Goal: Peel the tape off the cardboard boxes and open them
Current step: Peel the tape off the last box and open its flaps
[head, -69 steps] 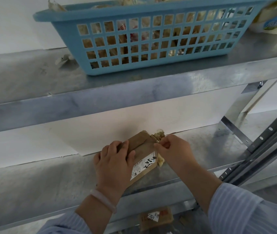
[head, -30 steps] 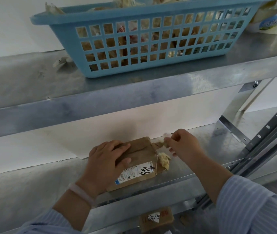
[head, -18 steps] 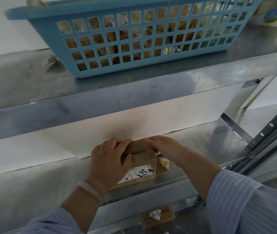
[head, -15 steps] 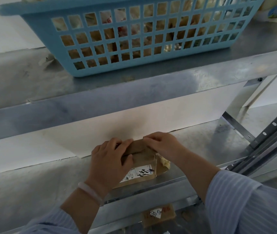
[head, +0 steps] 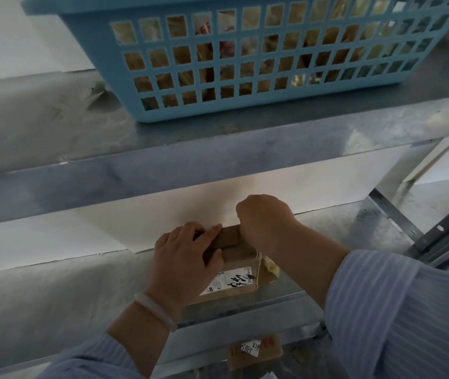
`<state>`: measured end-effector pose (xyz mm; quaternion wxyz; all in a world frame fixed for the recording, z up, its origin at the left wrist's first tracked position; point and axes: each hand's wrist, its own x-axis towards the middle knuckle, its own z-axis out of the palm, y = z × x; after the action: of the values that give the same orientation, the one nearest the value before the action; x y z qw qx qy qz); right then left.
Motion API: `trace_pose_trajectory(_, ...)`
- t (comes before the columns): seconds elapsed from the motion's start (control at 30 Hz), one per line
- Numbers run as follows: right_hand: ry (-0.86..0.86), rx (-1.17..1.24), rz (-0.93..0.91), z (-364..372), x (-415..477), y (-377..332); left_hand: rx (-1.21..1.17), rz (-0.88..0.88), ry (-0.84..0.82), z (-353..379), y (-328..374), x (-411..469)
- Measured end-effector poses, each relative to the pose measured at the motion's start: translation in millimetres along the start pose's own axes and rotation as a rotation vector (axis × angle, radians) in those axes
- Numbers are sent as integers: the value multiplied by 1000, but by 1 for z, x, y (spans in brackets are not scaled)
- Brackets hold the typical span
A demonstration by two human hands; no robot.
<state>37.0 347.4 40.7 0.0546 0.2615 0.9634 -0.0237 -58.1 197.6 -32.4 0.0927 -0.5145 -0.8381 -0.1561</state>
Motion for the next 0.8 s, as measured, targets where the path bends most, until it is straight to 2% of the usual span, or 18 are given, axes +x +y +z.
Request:
trace_pose_trajectory(0.17, -51, 153, 115, 10, 2, 0, -4, 23, 36, 1, 0, -3)
trace_pose_trajectory(0.3, -55, 508, 295, 26, 8, 15, -13, 15, 71, 2, 0, -3)
trace_pose_trajectory(0.43, -2, 971, 502, 37, 2, 26, -8, -44, 67, 3, 1, -2)
trace_pose_trajectory(0.6, 94, 1294, 573, 50, -16, 32, 20, -76, 51, 2, 3, 0)
trace_pose_trajectory(0.73, 171, 1310, 492, 59, -29, 39, 28, -71, 33, 3, 2, 2)
trace_pose_trajectory(0.8, 186, 1418, 451, 60, -34, 40, 41, -61, 30, 3, 1, 1)
